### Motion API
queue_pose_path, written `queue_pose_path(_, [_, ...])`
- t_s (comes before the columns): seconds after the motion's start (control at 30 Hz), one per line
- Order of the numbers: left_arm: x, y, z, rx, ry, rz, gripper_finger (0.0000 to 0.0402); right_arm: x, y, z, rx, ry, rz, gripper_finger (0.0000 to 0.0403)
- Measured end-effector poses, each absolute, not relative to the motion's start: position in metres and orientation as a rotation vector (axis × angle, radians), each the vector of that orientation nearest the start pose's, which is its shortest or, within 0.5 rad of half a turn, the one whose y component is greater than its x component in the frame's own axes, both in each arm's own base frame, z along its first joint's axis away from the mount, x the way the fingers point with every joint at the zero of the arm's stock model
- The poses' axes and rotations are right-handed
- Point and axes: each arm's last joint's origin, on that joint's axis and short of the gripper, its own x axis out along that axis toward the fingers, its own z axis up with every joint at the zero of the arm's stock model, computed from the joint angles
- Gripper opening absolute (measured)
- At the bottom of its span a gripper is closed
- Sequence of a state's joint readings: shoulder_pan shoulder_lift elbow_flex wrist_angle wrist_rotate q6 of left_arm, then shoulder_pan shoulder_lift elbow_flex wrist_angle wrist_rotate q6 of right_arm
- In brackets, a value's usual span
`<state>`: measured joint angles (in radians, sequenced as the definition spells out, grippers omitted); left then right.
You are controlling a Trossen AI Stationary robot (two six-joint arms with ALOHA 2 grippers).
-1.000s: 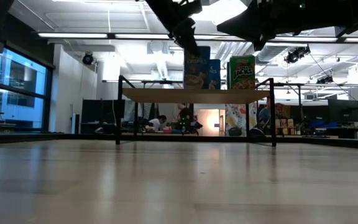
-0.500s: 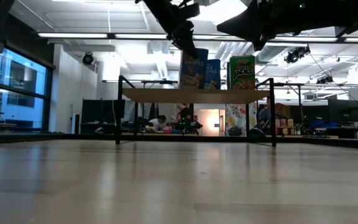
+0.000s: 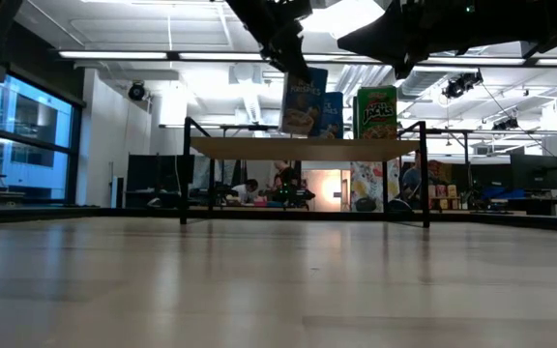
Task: Stack cereal on shelf
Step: Adjust the bottom blue cereal box to be aligned with the other blue cereal box
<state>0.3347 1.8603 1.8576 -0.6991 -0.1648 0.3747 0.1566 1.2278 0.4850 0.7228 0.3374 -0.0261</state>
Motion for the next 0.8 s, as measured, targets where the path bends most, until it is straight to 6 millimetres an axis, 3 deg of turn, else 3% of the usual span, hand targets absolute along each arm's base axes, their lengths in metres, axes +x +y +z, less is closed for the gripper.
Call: queue_pose_path(0.8, [0.3898, 0.1397, 0.3535, 0.237, 0.773, 0.335, 0.0204, 0.2453, 0.0269, 0.2303, -0.001, 0.004, -0.254, 0.0])
